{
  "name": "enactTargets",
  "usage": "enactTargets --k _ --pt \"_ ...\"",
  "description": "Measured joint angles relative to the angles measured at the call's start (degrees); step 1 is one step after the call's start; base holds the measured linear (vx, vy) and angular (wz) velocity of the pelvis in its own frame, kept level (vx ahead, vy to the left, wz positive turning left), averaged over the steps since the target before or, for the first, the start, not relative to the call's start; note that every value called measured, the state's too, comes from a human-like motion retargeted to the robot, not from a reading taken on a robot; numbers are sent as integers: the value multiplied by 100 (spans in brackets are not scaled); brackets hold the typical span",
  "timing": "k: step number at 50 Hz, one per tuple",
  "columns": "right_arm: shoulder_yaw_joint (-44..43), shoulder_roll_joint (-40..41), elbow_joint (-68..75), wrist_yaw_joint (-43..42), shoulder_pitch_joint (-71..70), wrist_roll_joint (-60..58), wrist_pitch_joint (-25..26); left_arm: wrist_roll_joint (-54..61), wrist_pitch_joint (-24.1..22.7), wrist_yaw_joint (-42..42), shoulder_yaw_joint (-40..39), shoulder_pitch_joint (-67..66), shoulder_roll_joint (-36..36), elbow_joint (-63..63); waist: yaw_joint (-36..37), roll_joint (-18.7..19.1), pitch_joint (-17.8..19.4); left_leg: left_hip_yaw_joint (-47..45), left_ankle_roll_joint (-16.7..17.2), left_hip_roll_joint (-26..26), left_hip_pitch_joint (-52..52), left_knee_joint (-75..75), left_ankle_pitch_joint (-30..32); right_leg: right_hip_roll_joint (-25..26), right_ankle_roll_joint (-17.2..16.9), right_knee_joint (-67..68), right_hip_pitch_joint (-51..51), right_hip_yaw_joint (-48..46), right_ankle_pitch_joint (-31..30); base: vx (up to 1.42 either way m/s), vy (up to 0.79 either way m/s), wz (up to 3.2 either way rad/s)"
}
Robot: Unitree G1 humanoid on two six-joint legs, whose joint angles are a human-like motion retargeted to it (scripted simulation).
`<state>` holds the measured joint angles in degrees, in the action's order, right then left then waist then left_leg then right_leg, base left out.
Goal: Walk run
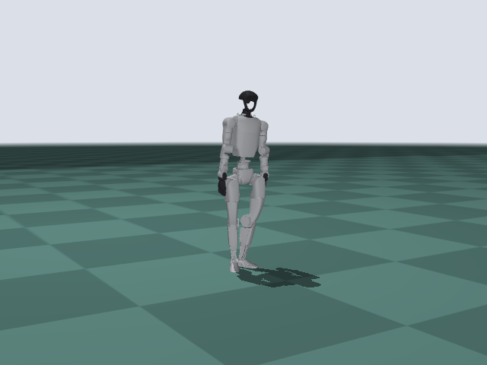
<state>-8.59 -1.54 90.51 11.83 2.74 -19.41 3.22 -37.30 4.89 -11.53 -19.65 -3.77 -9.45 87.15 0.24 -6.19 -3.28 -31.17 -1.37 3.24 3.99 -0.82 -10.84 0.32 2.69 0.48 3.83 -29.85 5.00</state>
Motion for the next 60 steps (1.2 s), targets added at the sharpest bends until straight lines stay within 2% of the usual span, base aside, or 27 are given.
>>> enactTargets --k 5,12,15,18,19,25,27,30,33,45,50,56,60 --pt "65 -45 222 48 -273 -342 -122 624 -49 11 -254 259 -28 245 8 -96 233 -2 -44 19 -94 20 12 -93 -11 138 -175 -2 19 -12 2 -10" --pt "49 28 1 -778 -281 -215 -366 923 -149 116 -219 496 -55 149 221 -210 398 0 -134 -53 -452 -11 -96 -316 -168 1037 -960 267 158 -16 -1 -42" --pt "34 45 -12 -748 -316 -130 -409 898 -153 114 -194 578 -70 131 356 -278 421 -55 -168 -48 -586 43 -122 -477 -373 1858 -1597 471 -28 -16 -2 -78" --pt "-17 28 0 -735 -355 -107 -424 865 -121 112 -159 623 -55 151 309 -324 421 -122 -196 -1 -700 90 -112 -765 -893 2617 -2124 555 -173 -11 -3 -31" --pt "-30 29 -1 -770 -344 -98 -431 857 -110 105 -148 619 -45 158 251 -297 418 -131 -192 -20 -716 93 -105 -815 -934 2736 -2209 543 -122 -5 -5 4" --pt "-190 12 83 -814 -128 37 -445 728 -61 92 1 555 41 182 64 -82 402 -185 -96 -127 -597 102 -66 -698 -638 2209 -2078 735 327 4 -4 11" --pt "-276 -1 135 -799 -18 61 -431 634 -68 79 49 528 66 152 69 -77 393 -195 -53 -78 -470 120 -79 -595 -527 1716 -1854 870 279 15 -6 24" --pt "-367 5 213 -797 169 87 -412 507 -89 32 100 468 63 97 104 -6 324 -176 23 -95 -278 130 -114 -372 -125 1116 -1417 914 211 20 -14 19" --pt "-599 9 305 -699 200 97 -287 509 -96 109 183 484 68 66 298 31 325 -179 63 -96 -154 102 -128 -371 -12 790 -1132 536 -18 11 -11 13" --pt "-608 -41 57 -618 82 99 -223 785 -228 102 74 391 245 -43 -39 313 258 -172 429 -364 104 -32 -174 -40 80 113 -393 272 73 8 -15 27" --pt "-632 -51 -12 -291 -24 154 -251 696 -388 185 19 418 252 -105 -19 306 277 -62 478 -445 -15 -316 -315 -41 113 92 -341 289 206 2 -17 25" --pt "-551 -62 -115 -290 -187 86 -318 842 -490 773 -132 339 262 -22 -161 156 316 293 290 -487 -735 -1605 -401 -276 47 24 -242 11 373 0 -14 60" --pt "-581 -73 -102 -265 -348 225 -311 870 -470 1138 -156 304 267 121 -13 -80 313 -83 41 -478 -1267 -2552 -297 -555 -8 26 -264 -130 413 0 -12 40"
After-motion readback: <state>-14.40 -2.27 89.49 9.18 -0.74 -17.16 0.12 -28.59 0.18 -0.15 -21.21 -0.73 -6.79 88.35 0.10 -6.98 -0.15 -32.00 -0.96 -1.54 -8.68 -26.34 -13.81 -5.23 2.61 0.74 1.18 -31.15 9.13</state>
